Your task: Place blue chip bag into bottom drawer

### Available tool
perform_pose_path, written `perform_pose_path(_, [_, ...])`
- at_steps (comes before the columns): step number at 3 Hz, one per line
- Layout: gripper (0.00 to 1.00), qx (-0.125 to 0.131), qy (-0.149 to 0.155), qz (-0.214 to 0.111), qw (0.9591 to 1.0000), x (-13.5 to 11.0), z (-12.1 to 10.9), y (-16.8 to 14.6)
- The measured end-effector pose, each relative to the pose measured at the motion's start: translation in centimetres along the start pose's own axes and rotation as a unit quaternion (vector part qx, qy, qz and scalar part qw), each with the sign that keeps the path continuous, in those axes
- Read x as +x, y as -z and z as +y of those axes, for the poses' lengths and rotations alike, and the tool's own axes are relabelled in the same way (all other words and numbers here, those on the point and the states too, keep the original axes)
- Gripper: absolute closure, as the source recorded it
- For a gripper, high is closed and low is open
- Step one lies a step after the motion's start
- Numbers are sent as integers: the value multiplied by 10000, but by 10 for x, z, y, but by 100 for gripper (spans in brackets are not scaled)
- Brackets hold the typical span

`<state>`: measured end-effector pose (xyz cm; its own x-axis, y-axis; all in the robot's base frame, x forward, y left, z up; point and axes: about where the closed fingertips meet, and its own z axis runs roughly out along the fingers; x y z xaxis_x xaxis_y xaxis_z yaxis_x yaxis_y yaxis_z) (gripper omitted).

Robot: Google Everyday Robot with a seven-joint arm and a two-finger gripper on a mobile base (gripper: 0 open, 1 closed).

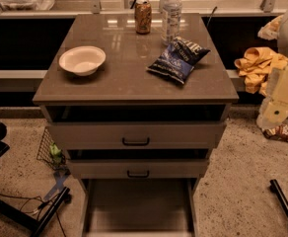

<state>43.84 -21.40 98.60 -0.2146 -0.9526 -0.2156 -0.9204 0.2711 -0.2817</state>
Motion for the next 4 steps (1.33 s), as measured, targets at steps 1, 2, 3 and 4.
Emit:
perform_pose_path(1, [0,5,1,-1,10000,0,0,0])
perform_pose_path(2, [0,100,35,37,9999,-4,-22,-6])
perform_pose_path(3, [0,290,90,113,9995,-11,-58,-16])
perform_pose_path(4, [0,476,339,354,9977,-22,-88,-37])
